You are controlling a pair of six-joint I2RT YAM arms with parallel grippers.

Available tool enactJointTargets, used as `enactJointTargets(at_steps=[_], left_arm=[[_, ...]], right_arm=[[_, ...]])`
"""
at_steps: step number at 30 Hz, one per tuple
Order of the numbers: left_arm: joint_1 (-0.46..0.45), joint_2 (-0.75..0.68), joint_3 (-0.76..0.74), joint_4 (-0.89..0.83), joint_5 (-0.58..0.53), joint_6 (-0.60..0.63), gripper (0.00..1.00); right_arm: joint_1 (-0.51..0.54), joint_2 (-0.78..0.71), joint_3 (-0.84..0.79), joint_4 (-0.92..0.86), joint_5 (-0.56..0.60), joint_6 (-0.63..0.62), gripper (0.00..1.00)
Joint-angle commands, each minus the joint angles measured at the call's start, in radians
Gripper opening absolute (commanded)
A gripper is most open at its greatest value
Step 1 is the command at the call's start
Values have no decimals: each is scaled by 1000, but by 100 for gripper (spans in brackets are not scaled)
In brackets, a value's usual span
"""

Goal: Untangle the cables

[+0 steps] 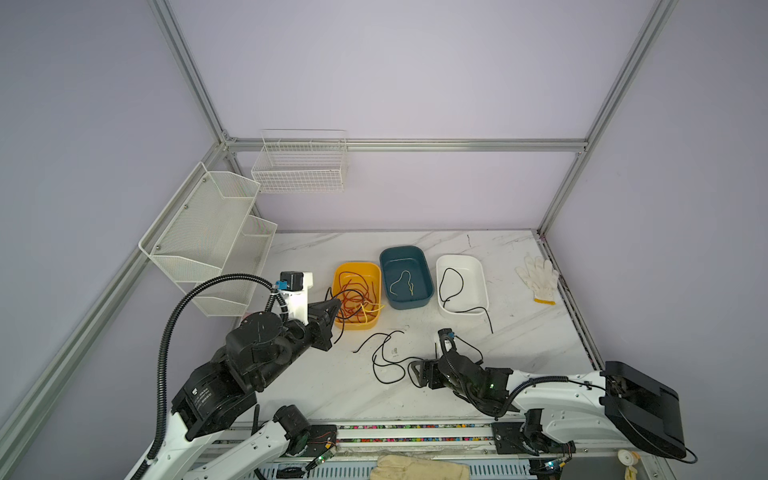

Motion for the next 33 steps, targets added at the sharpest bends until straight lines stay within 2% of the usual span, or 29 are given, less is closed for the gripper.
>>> enactJointTargets(at_steps=[1, 12, 16, 25, 30, 33], left_arm=[[4, -8, 68, -49, 1, 94, 0], [3, -104, -60, -102, -97, 216, 0], [4, -141, -110, -94, -112, 224, 0], [4, -221, -272, -17, -101, 204, 0], [5, -246, -337, 8, -98, 195, 0], [4, -255, -345, 11, -92, 195, 0]], right_arm=[[-5, 43, 28, 17, 29, 24, 73], [-5, 90, 55, -1, 48, 22, 24], [-5, 23, 68, -53, 60, 3, 12], [-5, -319, 195, -373, 184, -10, 1], [-9, -396, 322, -556, 308, -20, 0], [-60, -401, 392, -610, 355, -64, 0]])
